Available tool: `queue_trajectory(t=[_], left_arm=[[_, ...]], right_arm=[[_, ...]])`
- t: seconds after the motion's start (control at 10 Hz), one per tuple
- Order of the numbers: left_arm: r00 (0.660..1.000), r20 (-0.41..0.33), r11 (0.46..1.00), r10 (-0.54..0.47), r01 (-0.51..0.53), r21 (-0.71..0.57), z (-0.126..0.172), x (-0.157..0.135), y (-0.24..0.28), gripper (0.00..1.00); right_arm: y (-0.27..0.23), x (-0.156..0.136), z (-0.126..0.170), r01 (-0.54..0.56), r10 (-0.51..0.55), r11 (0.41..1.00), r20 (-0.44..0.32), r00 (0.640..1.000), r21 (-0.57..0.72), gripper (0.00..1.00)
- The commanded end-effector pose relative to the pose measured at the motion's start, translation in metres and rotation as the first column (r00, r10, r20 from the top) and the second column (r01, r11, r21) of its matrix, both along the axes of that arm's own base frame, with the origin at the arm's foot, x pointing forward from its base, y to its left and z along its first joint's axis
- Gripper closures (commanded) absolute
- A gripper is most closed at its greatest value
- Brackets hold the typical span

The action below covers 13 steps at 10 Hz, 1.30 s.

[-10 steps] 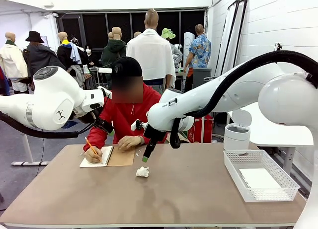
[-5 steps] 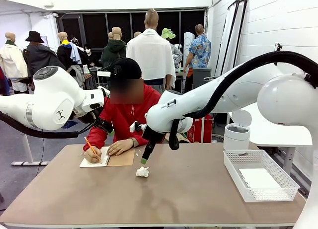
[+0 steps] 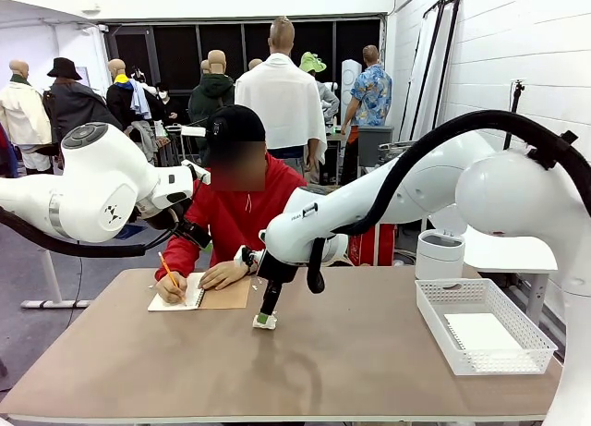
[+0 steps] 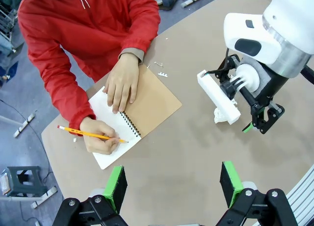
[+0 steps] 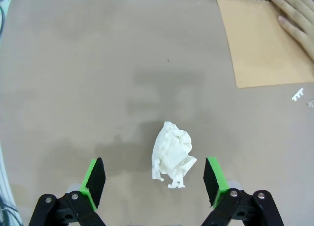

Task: Sort the paper based on its condition.
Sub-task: If a person hands you a paper, place it in the Organizing basket , and if it's crumpled, put it in the Trash can.

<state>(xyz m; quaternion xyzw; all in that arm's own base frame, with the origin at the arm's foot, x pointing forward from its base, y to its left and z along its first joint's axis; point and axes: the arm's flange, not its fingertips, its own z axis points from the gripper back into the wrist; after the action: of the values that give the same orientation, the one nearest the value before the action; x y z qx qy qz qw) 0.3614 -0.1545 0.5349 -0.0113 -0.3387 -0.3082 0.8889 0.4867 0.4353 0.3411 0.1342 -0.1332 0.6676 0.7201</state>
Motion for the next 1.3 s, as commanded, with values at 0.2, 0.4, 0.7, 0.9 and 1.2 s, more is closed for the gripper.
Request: queue_trajectory(t=[0.2,0.4,0.7,0.9,1.2], left_arm=[[1.0,-0.003,1.0,0.002,-0.002,0.0,0.0,0.0,0.001,0.0],[1.0,-0.003,1.0,0.002,-0.002,0.0,0.0,0.0,0.001,0.0],[1.0,-0.003,1.0,0.002,-0.002,0.0,0.0,0.0,0.001,0.0],[1.0,-0.003,1.0,0.002,-0.002,0.0,0.0,0.0,0.001,0.0],[1.0,-0.003,1.0,0.002,-0.002,0.0,0.0,0.0,0.001,0.0]], right_arm=[[0.004,0.011,-0.008,-0.043,0.043,0.998,0.008,0.999,-0.045,0.0],[0.005,0.014,-0.01,-0.035,0.036,0.997,0.014,0.999,-0.066,0.0],[0.01,0.022,-0.016,-0.032,0.033,0.996,0.012,0.999,-0.085,0.0],[0.013,0.029,-0.023,-0.026,0.026,0.994,-0.004,1.0,-0.107,0.0],[0.016,0.035,-0.031,-0.015,0.015,0.993,-0.007,1.0,-0.114,0.0]])
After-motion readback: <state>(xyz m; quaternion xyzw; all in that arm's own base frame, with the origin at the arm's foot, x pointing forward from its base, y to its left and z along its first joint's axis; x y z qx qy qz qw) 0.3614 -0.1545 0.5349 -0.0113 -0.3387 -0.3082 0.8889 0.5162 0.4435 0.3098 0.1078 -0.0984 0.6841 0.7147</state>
